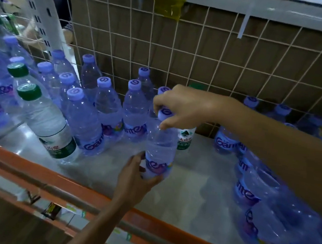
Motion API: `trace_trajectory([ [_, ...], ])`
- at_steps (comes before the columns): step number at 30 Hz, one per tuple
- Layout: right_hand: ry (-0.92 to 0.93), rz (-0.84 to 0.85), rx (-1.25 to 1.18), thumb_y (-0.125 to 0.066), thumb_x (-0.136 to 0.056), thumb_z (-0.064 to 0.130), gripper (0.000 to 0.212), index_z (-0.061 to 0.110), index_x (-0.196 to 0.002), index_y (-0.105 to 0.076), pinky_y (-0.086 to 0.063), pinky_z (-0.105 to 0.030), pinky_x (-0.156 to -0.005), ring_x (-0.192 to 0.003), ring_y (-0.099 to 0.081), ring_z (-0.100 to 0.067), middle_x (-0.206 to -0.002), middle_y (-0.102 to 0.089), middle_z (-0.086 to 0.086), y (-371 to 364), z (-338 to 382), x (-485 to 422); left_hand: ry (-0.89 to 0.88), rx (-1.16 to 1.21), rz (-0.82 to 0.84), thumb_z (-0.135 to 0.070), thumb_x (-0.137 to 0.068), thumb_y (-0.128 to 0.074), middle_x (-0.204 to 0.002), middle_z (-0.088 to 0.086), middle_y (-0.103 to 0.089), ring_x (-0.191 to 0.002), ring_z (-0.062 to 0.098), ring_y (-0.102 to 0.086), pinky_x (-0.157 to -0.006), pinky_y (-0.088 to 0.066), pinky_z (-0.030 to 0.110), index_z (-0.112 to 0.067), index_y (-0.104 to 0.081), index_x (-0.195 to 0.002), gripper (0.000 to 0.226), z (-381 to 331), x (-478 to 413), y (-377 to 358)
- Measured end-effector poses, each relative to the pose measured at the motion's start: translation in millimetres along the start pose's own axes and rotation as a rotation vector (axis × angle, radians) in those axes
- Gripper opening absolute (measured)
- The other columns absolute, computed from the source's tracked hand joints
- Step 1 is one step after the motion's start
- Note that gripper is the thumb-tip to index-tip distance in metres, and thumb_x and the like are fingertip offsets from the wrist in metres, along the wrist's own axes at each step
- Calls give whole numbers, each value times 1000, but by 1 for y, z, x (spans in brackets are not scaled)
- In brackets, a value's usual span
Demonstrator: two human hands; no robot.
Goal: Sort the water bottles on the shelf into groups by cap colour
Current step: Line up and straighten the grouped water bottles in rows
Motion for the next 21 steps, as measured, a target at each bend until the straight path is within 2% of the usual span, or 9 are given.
trace_trajectory([
  [2,-23,13,-13,-66,-83,33,26,22,-103,-56,-36,-26,-70,-85,-48,-13,-83,-46,9,2,-13,19,-11,38,85,-27,-65,-83,-87,-4,-62,-66,6,-55,-49,-48,21,-27,-56,-115,57,-13,3,-18],
  [4,-41,20,-4,-67,-82,26,26,20,-105,-58,-33,-23,-69,-85,-46,-11,-90,-48,9,3,-25,36,-20,80,165,-23,-67,-81,-82,-2,-63,-63,9,-57,-45,-48,20,-33,-56,-111,52,-26,4,-37],
  [7,-103,41,-49,-69,-79,17,27,21,-103,-59,-42,-28,-75,-89,-53,-12,-96,-55,8,3,-46,58,-83,54,208,-38,-67,-76,-94,1,-67,-75,16,-63,-58,-54,30,-36,-52,-115,54,-42,-3,-63],
  [9,-161,43,-85,-70,-76,14,27,23,-100,-60,-49,-34,-79,-90,-58,-14,-99,-60,6,1,-62,71,-106,8,240,-45,-68,-71,-97,2,-68,-81,21,-65,-64,-53,31,-33,-48,-117,56,-50,-10,-81],
  [11,-208,37,-96,-70,-76,13,27,24,-99,-61,-49,-33,-78,-89,-60,-14,-96,-61,8,0,-76,81,-94,-4,263,-43,-70,-71,-97,4,-68,-85,23,-65,-68,-52,31,-28,-48,-119,56,-61,-18,-95],
  [14,-274,57,-108,-69,-77,11,28,24,-100,-59,-46,-32,-78,-91,-53,-12,-95,-53,10,-3,-97,93,-64,28,305,-36,-67,-76,-101,1,-64,-94,21,-63,-85,-52,36,-26,-52,-113,52,-71,-29,-115],
  [16,-303,67,-103,-69,-77,9,29,25,-100,-59,-43,-31,-76,-90,-50,-12,-96,-50,10,-5,-110,99,-46,37,271,-42,-61,-78,-104,2,-64,-95,26,-63,-86,-52,42,-27,-53,-103,51,-72,-36,-126],
  [18,-325,69,-108,-68,-78,8,29,26,-98,-57,-40,-26,-69,-86,-47,-9,-99,-48,9,-8,-119,103,-81,-8,246,-41,-62,-80,-110,2,-62,-93,26,-63,-80,-53,40,-21,-51,-111,61,-76,-41,-137],
  [21,-340,74,-128,-66,-80,6,28,24,-100,-59,-36,-18,-63,-84,-44,-5,-105,-47,8,-12,-129,106,-111,-51,258,-35,-63,-83,-115,6,-59,-100,26,-60,-83,-52,39,-15,-49,-121,71,-85,-42,-148],
])
Point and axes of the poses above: each hand's wrist, its own x-axis away from the middle knuckle, its own y-axis out of the back of the hand, z = x × y, the point moved 4 cm from there along -x, towards the middle knuckle
